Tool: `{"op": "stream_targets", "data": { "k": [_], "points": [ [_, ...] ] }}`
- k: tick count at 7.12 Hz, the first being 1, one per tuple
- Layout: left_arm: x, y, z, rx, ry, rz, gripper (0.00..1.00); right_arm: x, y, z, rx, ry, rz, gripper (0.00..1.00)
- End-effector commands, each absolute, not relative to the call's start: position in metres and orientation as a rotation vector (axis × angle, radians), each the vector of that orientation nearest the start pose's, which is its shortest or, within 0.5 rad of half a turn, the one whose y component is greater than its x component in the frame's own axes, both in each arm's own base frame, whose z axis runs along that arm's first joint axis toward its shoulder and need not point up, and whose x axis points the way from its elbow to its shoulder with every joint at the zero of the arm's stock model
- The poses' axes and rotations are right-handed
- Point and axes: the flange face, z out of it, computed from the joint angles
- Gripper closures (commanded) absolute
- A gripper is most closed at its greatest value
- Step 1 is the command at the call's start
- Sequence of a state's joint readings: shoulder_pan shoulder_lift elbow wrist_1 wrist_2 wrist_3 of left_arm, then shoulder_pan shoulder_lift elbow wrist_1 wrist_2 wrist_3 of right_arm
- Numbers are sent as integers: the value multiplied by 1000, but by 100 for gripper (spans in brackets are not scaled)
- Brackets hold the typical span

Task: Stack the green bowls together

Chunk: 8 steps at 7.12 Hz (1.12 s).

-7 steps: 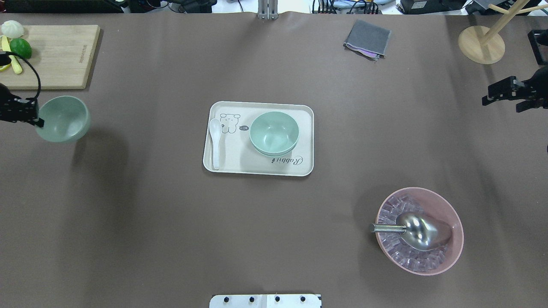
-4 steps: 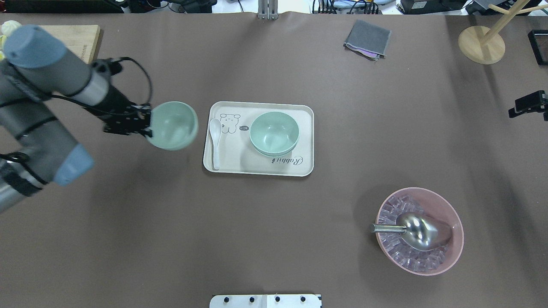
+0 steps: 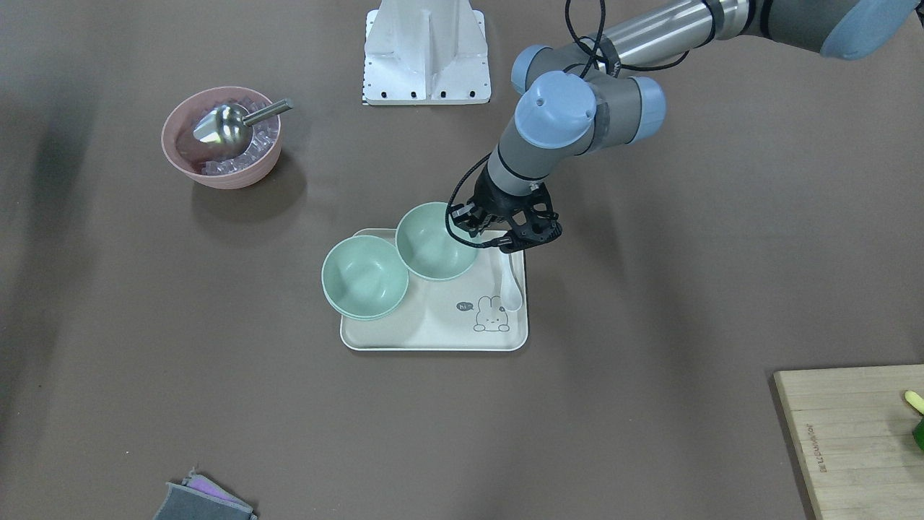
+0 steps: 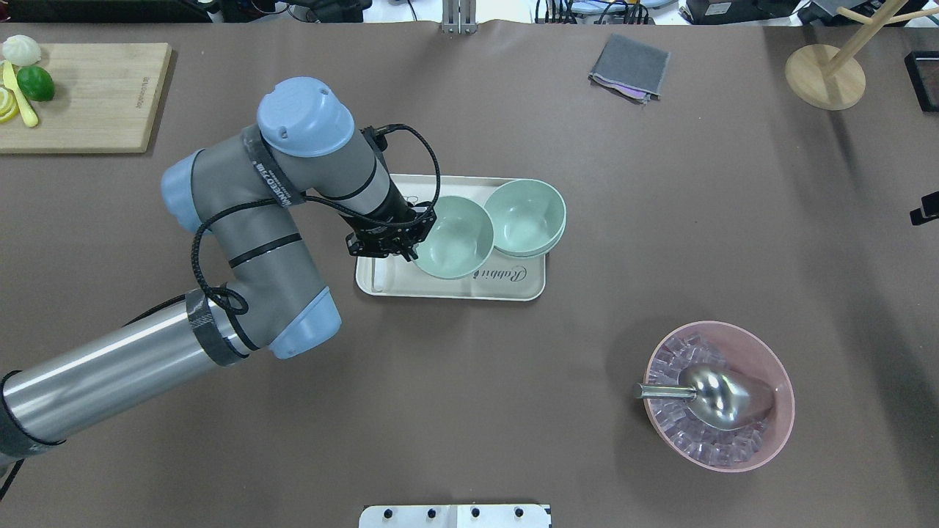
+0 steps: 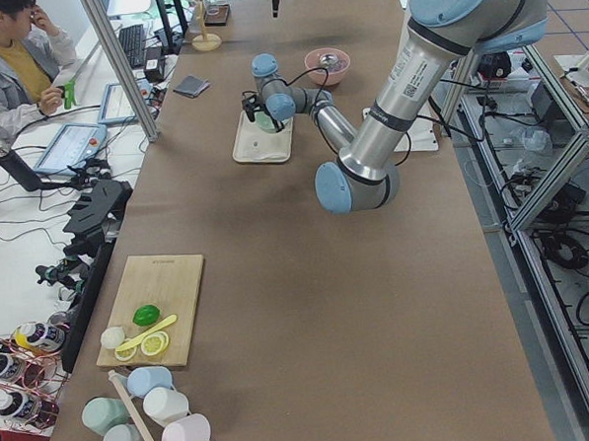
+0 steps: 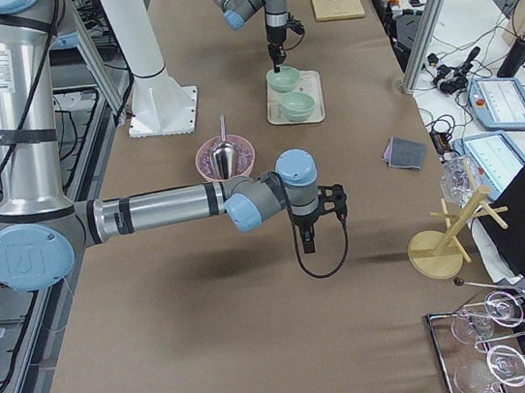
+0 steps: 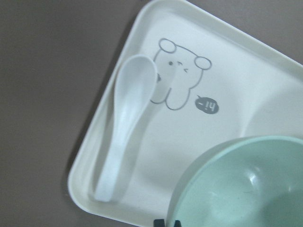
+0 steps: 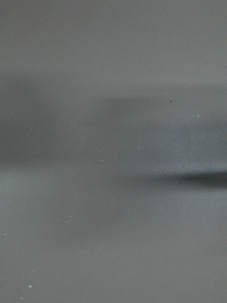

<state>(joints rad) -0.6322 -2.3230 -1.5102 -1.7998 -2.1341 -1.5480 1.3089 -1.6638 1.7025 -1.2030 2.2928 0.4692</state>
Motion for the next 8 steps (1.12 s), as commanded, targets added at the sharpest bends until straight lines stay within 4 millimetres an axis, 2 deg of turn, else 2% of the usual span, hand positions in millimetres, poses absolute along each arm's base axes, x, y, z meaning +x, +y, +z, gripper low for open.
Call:
{"op": "stream_targets", "data": {
  "k": [1, 2, 4, 5, 6, 7, 8],
  "points": [
    [530, -491, 174, -202, 1041, -287, 100, -56, -475, 601, 110, -801, 50, 0],
    [517, -493, 162, -184, 1067, -287, 100, -57, -475, 601, 109, -801, 48, 0],
    [506, -501, 146, -159, 1099, -296, 100, -56, -475, 601, 108, -801, 50, 0],
    [508, -503, 143, -151, 1101, -296, 100, -56, -474, 602, 108, -801, 50, 0],
    [519, -511, 132, -148, 1104, -296, 100, -55, -472, 605, 104, -800, 52, 0],
    [539, -526, 124, -143, 1119, -291, 100, -55, -470, 602, 108, -803, 53, 0],
    [544, -531, 124, -133, 1135, -286, 100, -55, -465, 603, 98, -815, 55, 0]
  ]
}}
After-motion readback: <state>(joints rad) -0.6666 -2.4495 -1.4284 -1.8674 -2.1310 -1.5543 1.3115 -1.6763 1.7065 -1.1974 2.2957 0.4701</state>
